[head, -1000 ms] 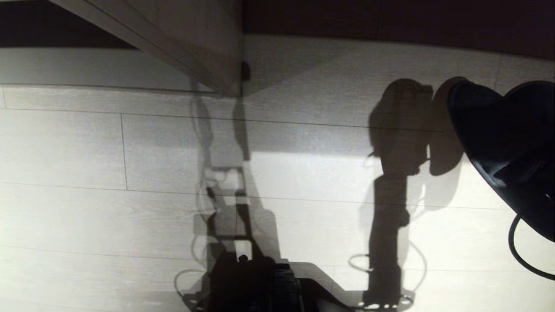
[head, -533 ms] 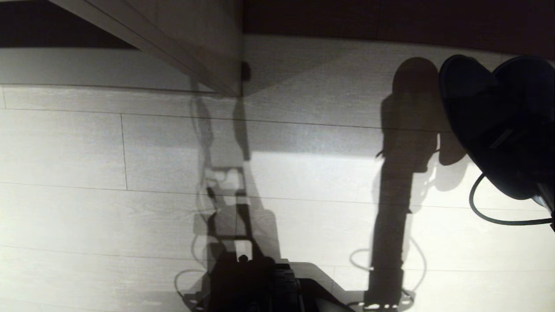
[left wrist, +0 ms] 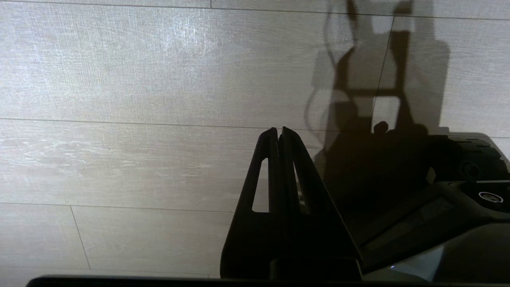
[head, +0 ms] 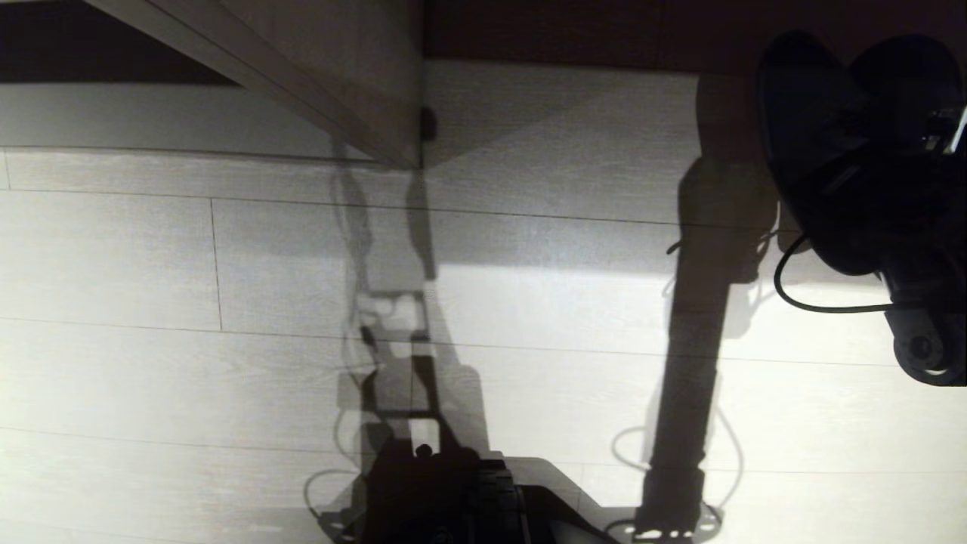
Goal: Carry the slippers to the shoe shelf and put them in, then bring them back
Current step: Place the slippers on the floor
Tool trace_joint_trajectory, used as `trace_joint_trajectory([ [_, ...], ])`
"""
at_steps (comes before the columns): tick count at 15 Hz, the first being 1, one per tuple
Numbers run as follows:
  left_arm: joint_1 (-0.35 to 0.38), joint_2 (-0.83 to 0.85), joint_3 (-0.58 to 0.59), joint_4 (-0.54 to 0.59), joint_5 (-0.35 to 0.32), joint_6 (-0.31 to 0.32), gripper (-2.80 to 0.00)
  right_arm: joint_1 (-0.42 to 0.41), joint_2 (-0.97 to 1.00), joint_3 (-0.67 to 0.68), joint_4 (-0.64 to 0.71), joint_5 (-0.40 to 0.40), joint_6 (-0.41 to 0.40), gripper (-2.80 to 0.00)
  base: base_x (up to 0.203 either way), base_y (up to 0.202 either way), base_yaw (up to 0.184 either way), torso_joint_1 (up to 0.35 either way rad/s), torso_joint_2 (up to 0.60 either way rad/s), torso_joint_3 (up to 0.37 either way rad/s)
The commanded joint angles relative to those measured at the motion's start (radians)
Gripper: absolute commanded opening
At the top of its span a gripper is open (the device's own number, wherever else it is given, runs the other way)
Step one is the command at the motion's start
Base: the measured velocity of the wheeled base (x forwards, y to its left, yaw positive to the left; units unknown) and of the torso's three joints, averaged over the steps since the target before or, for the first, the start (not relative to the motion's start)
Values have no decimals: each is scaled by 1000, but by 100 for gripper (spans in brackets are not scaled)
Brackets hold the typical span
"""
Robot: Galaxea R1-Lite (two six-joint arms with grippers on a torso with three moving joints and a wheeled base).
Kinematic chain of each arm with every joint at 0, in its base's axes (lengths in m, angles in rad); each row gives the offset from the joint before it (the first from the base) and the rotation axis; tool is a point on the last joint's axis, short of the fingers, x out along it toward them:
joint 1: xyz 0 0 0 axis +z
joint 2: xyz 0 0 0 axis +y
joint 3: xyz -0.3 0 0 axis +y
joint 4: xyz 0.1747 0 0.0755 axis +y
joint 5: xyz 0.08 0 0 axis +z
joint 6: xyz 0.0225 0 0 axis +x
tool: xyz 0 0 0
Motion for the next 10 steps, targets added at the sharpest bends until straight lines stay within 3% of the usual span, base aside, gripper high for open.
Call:
trace_joint_trajectory([
  [1,0,1,0,0,0,0,-280,1,70,-94,-9,-1,-2,-280,0,0,0,0,0,0],
  [10,0,1,0,0,0,0,-280,27,256,-466,-4,-2,-55,-280,0,0,0,0,0,0],
])
